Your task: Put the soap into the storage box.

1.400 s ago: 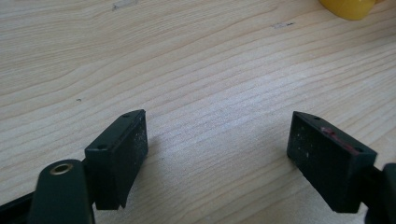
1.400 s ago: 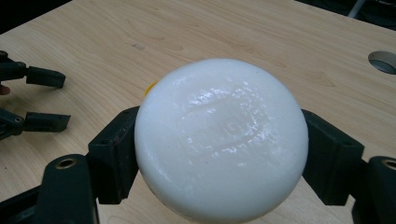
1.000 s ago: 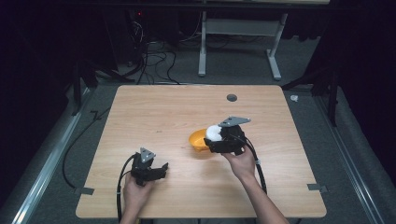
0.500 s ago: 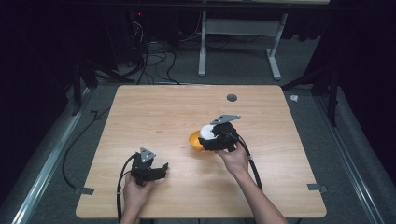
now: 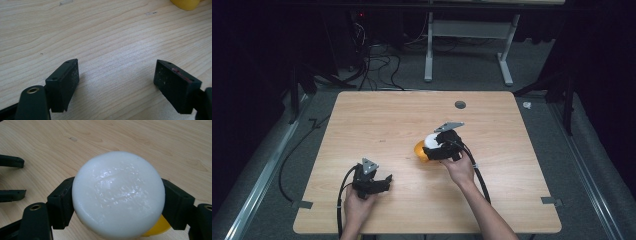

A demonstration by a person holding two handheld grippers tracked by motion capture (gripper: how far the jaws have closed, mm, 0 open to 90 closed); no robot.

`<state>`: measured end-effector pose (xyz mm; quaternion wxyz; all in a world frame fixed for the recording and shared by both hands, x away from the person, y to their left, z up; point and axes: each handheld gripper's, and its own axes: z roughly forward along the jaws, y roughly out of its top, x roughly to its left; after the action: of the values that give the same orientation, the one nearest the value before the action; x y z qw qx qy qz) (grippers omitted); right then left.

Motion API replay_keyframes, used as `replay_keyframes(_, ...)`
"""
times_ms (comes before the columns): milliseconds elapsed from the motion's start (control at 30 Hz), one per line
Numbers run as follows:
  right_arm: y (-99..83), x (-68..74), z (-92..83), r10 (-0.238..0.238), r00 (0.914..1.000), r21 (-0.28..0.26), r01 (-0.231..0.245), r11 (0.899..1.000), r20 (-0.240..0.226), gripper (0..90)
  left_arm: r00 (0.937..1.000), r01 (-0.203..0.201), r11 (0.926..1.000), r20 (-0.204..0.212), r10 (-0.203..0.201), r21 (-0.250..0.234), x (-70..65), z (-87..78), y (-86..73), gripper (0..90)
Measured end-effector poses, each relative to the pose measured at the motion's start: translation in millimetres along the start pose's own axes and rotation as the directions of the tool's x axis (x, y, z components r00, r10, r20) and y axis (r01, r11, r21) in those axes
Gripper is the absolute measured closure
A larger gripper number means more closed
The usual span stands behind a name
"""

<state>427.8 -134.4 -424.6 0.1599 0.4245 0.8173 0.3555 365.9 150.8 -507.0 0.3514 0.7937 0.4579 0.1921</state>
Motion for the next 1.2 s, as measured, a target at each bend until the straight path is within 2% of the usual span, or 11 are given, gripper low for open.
replay_keyframes(500, -3.4, -6.6, 24.2, 0.026, 0.9994, 0.054, -0.027, 0.998, 0.021, 24.2, 1.0000, -0.001, 1.0000, 0.000, 0.001, 0.000, 0.0, 0.0, 0.0, 20.8)
replay_keyframes(700, -4.9, -9.3, 29.7, 0.036, 0.9990, 0.069, -0.037, 0.997, 0.026, 24.2, 1.0000, -0.001, 1.0000, 0.000, 0.001, 0.000, 0.0, 0.0, 0.0, 20.7)
replay_keyframes(1200, -7.9, -8.8, 40.0, 0.026, 0.9988, 0.103, -0.030, 0.994, 0.042, 23.8, 1.0000, -0.001, 1.0000, 0.000, 0.001, 0.000, 0.0, 0.0, 0.0, 20.7)
